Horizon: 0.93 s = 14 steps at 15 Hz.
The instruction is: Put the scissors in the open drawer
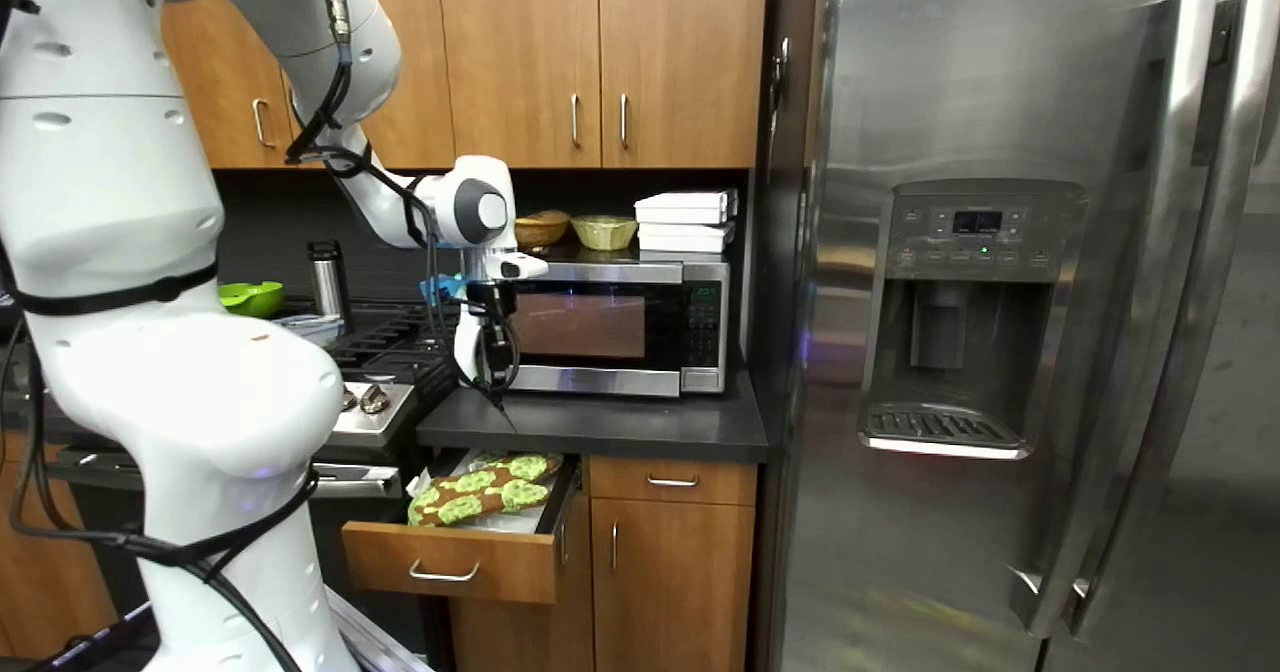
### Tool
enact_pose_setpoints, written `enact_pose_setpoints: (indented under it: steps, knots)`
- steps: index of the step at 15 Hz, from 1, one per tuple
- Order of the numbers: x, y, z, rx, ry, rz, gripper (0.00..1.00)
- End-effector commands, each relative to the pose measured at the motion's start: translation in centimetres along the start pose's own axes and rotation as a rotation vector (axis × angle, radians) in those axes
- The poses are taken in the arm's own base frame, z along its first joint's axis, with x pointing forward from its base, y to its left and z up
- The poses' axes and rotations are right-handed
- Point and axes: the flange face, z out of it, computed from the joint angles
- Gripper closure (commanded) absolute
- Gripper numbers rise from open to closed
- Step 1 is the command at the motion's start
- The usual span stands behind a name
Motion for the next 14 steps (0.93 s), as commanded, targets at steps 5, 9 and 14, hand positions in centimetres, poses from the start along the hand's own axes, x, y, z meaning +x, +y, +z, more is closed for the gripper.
enact_pose_setpoints:
  steps: [5,9,14]
  knots:
    - [-0.1,0.0,2.2,-0.005,0.009,0.042,0.98]
    - [-0.5,-0.6,3.3,-0.009,0.028,0.037,0.98]
    - [-1.5,-1.8,4.5,-0.029,0.059,0.011,0.98]
